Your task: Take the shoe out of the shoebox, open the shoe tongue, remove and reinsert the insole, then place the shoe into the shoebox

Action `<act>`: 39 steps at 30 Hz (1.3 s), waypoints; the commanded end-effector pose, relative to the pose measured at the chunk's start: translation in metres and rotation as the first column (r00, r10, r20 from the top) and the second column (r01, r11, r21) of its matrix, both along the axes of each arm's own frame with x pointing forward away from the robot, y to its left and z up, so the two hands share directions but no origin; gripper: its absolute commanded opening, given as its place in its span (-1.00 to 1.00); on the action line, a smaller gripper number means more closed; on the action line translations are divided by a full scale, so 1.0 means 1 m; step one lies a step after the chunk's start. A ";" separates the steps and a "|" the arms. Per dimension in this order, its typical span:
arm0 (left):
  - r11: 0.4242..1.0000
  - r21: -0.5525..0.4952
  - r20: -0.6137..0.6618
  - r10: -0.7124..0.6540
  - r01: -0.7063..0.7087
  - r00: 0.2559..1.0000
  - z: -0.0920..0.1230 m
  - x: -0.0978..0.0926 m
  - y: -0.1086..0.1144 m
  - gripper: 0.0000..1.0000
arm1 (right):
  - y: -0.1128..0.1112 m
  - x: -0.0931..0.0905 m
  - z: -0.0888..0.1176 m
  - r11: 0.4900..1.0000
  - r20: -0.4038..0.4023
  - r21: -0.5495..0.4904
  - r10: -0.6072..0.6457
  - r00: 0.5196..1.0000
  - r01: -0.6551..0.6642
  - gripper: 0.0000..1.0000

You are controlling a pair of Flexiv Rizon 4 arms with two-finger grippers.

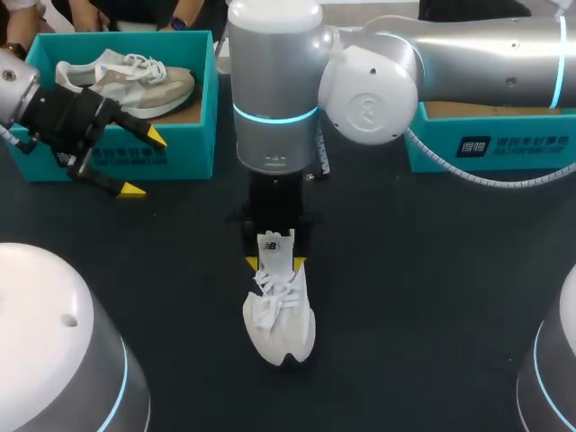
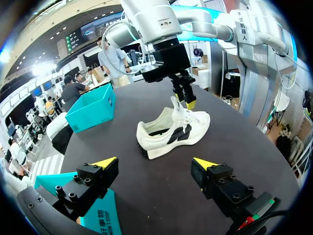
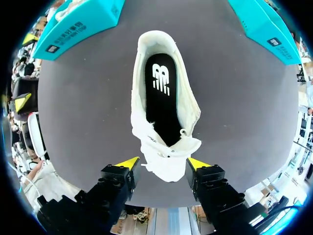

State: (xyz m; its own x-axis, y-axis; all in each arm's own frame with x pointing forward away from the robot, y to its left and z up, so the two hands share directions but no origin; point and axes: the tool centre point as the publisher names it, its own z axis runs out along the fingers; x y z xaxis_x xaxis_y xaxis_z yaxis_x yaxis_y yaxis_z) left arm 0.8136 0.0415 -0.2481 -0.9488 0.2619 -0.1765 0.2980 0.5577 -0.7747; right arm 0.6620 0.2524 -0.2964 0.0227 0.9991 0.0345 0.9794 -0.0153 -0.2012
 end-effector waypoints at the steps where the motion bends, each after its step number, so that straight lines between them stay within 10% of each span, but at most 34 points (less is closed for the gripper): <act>1: 1.000 0.003 0.000 0.000 0.000 1.000 0.000 -0.001 0.000 1.00 | 0.002 0.006 0.002 1.000 -0.001 0.004 0.009 1.000 -0.009 -0.01; 39: 1.000 0.003 0.000 0.000 0.000 1.000 0.000 -0.001 0.000 1.00 | -0.006 0.058 -0.013 0.993 0.051 0.020 0.115 0.992 -0.117 -0.51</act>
State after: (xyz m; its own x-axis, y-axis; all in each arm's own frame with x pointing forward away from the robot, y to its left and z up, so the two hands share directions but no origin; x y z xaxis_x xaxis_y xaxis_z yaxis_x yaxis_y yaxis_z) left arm 0.8136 0.0415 -0.2481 -0.9488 0.2619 -0.1764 0.2980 0.5577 -0.7747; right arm 0.7156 0.2467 -0.3008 -0.0941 0.9946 0.0443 0.9850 0.0995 -0.1411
